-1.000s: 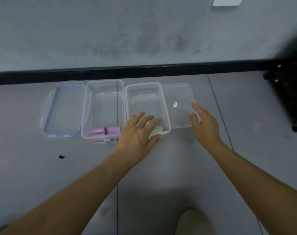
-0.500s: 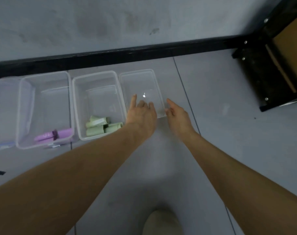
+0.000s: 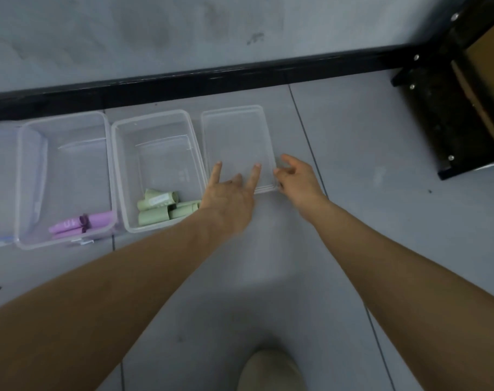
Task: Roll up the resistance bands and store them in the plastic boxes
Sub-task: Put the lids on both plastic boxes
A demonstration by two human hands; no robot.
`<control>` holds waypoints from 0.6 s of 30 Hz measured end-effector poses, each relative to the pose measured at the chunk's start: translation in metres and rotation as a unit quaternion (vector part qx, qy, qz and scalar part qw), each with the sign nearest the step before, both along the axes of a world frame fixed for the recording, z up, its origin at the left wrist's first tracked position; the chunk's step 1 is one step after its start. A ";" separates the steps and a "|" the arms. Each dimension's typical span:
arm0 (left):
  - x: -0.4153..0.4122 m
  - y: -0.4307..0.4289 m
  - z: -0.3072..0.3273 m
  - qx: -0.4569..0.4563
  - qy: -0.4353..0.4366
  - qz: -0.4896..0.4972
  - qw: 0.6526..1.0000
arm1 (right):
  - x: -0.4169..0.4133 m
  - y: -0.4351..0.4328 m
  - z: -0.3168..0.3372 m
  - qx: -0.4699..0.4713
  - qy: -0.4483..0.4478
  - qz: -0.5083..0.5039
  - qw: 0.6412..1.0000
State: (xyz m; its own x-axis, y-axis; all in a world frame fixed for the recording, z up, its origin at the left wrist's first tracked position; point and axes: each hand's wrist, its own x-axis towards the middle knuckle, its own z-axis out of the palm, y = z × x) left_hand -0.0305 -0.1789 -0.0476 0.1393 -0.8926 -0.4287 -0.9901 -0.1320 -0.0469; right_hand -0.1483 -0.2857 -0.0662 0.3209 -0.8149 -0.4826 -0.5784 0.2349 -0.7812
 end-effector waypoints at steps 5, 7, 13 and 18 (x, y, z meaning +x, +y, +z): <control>0.004 0.005 0.014 -0.087 0.098 0.050 0.990 | -0.003 0.010 0.020 0.056 -0.114 -0.037 0.991; 0.006 0.007 0.022 -0.136 0.177 0.118 0.968 | 0.001 0.019 0.033 0.053 -0.159 -0.043 0.985; 0.019 0.013 0.049 -0.252 0.546 0.413 0.684 | 0.027 0.056 0.070 -0.149 -0.109 0.050 0.981; 0.041 0.036 0.077 -0.287 0.612 0.478 0.560 | 0.048 0.093 0.086 -0.282 -0.032 0.179 0.942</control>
State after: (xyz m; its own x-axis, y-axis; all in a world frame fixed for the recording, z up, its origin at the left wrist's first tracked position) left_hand 0.0104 -0.1430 0.0296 0.5876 -0.6999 -0.4060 0.3025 -0.2753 0.9125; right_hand -0.0998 -0.1926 0.0202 0.6378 -0.7698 0.0252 -0.4887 -0.4297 -0.7593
